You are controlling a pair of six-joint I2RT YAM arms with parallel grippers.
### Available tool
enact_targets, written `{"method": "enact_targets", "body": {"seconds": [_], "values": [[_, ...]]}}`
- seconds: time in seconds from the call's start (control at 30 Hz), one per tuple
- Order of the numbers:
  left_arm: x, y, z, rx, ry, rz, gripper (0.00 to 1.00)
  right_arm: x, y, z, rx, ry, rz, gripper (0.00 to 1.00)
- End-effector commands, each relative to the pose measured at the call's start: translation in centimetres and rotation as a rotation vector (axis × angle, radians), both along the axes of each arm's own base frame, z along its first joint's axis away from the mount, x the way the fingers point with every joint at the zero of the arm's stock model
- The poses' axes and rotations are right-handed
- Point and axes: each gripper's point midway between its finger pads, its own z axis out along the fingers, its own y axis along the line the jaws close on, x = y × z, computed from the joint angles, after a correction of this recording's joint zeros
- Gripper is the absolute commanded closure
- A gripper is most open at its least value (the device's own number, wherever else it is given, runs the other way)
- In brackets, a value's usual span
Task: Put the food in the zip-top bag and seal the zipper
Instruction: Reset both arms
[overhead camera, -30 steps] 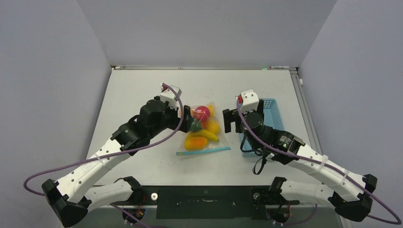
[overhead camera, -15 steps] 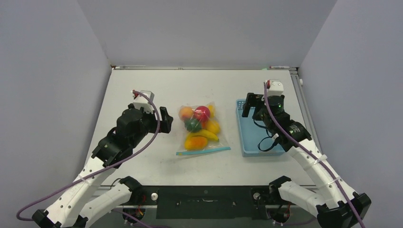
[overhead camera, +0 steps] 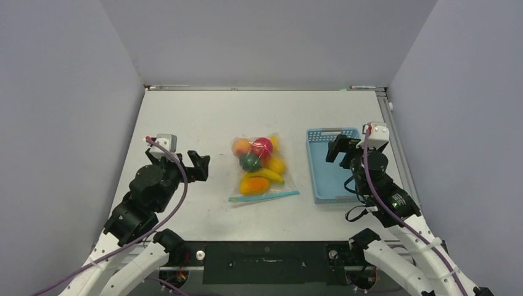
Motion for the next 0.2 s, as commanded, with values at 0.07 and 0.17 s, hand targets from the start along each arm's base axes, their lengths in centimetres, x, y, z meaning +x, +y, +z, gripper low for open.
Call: {"method": "enact_targets", "body": {"seconds": [0.07,0.17], "values": [[0.18,0.02,2.56,-0.042,-0.103,-0.007,0.04,-0.33,-0.25,2.32,0.015,-0.124,-0.013,0.1],[0.31,-0.59,2.15,-0.037,-0.079,-0.03,0.04,-0.07,-0.12,2.17,0.009,-0.116,-0.014,0.1]]}}
